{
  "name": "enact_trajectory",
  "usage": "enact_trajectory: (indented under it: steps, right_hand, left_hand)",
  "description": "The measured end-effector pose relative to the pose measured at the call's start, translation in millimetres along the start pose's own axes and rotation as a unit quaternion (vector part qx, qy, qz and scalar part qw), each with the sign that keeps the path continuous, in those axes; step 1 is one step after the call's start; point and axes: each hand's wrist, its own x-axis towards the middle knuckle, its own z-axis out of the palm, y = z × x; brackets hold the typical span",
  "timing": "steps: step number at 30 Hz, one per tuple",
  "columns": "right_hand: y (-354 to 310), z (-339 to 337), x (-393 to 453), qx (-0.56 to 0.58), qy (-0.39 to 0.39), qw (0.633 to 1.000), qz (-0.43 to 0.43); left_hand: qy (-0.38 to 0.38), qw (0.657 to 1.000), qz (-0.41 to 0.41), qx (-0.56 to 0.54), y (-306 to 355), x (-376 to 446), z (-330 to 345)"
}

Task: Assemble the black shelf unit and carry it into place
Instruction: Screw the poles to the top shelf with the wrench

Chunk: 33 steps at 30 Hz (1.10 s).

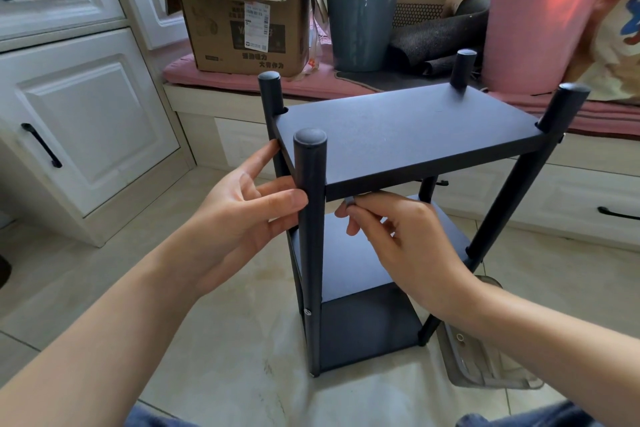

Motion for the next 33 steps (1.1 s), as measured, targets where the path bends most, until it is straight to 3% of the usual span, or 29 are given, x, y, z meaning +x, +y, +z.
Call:
enact_trajectory:
  steps: [16,33]
  right_hand:
    - [-1,13,3,0.024,0.001,1.000,0.016]
    - [-6,6,4,-0.028,-0.024,0.999,0.024]
  left_hand:
    - [-0.007,1.000,-0.005,-0.004,0,0,1]
    - [-0.004,1.000,-0.001,-0.004,0,-1,0]
